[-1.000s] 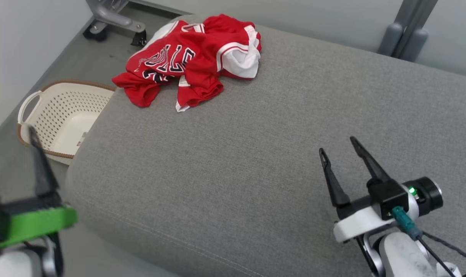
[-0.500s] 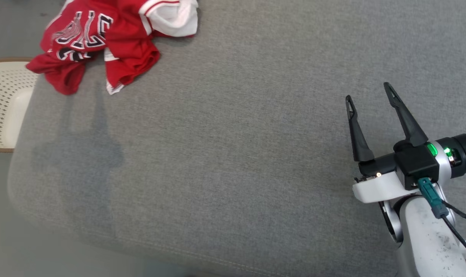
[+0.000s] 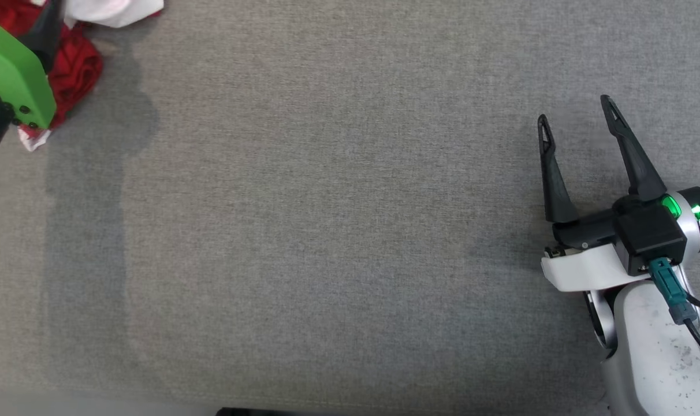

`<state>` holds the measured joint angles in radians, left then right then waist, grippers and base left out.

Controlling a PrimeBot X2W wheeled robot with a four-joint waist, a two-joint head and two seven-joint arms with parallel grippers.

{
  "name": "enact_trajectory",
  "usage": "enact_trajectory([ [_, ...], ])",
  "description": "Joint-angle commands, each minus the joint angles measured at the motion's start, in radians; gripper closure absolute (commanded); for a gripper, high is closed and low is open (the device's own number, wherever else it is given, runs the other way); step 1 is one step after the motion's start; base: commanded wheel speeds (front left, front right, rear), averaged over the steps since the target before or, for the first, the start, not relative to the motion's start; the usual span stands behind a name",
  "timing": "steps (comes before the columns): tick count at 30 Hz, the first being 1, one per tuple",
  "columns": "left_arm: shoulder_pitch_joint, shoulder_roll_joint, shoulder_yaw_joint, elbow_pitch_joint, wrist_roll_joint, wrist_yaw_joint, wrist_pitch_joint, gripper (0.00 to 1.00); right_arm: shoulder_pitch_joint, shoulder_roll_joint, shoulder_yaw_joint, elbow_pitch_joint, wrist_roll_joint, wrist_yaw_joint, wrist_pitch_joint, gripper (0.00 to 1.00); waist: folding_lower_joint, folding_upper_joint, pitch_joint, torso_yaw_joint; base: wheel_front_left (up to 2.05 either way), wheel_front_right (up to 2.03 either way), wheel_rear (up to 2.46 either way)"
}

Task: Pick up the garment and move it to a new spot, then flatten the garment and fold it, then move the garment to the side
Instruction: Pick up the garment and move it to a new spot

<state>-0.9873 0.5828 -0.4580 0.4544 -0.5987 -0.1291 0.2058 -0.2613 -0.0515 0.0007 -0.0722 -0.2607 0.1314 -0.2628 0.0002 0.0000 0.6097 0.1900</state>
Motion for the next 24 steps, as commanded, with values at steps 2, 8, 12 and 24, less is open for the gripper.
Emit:
enact_trajectory([
  [2, -0.034, 0.027, -0.02, 0.025, -0.019, -0.001, -0.008, 0.0, -0.017, -0.001, -0.002, -0.007, 0.0, -0.001, -0.003, 0.0, -0.0002, 0.0, 0.056, -0.052, 0.0, 0.0, 0.0],
  [8, -0.059, 0.034, -0.073, 0.113, -0.045, -0.001, -0.006, 0.27, -0.018, -0.001, -0.001, 0.002, 0.003, -0.001, -0.001, 0.0, -0.0002, 0.0, 0.061, -0.059, 0.0, 0.0, 0.0],
  [12, -0.068, 0.035, -0.089, 0.152, -0.046, -0.001, -0.032, 1.0, -0.02, -0.001, -0.002, 0.012, 0.012, -0.001, -0.001, 0.0, -0.0002, 0.0, 0.045, -0.058, 0.0, 0.0, 0.0],
  [24, -0.084, 0.094, -0.125, 0.183, -0.026, -0.001, -0.071, 1.0, 0.002, 0.0, 0.024, 0.073, 0.092, -0.001, -0.002, 0.0, -0.0002, 0.0, -0.163, -0.094, 0.0, 0.0, 0.0],
])
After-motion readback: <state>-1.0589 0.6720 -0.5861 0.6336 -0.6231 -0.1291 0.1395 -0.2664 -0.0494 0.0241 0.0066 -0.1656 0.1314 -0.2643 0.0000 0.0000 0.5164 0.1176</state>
